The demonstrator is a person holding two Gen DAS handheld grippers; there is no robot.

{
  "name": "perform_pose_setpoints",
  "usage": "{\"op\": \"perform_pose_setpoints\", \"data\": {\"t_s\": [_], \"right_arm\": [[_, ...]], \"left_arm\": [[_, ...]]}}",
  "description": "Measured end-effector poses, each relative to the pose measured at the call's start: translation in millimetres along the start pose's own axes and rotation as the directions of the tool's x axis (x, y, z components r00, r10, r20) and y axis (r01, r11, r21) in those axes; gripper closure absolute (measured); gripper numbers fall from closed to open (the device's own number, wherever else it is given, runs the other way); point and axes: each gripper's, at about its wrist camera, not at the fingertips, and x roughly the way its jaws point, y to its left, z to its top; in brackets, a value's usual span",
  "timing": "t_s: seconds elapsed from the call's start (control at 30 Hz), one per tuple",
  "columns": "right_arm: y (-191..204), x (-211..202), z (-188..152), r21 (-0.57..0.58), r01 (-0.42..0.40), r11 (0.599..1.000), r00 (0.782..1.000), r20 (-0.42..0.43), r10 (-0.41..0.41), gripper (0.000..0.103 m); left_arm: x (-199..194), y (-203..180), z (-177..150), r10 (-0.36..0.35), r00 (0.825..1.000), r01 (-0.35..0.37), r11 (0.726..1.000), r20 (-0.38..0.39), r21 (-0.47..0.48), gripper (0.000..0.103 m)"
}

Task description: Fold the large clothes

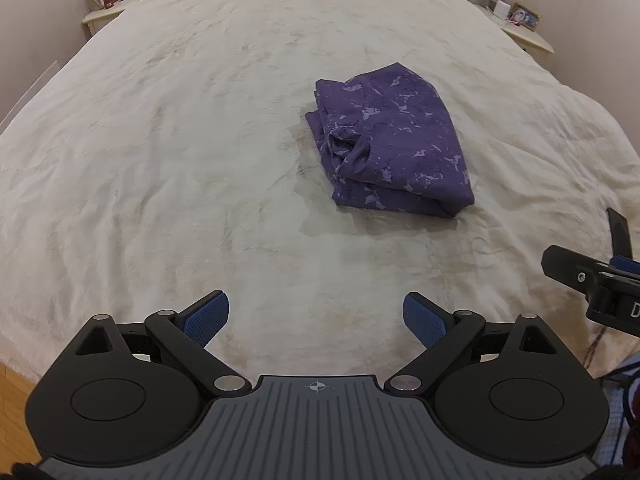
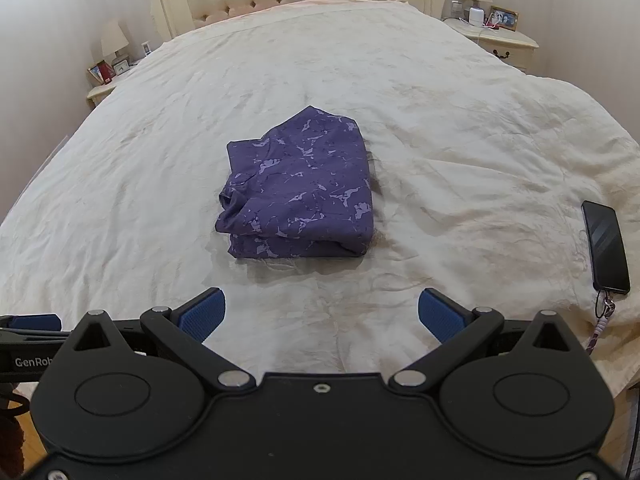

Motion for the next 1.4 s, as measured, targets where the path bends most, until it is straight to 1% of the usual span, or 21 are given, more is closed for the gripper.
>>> {"op": "perform_pose_setpoints", "data": {"t_s": [0.53, 1.4], "right_arm": [[-2.6, 3.3, -0.3, 0.011, 0.003, 1.000, 1.000, -0.010, -0.003, 0.001], [2.0, 5.3, -1.8, 0.014, 0.005, 1.000, 1.000, -0.018, -0.004, 0.001]], "left_arm": [[3.3, -6.1, 0.2, -0.003, 1.000, 0.003, 1.000, -0.007, 0.012, 0.008], [3.7, -4.7, 0.4, -0.005, 1.000, 0.005, 1.000, -0.007, 0.017, 0.009]]}}
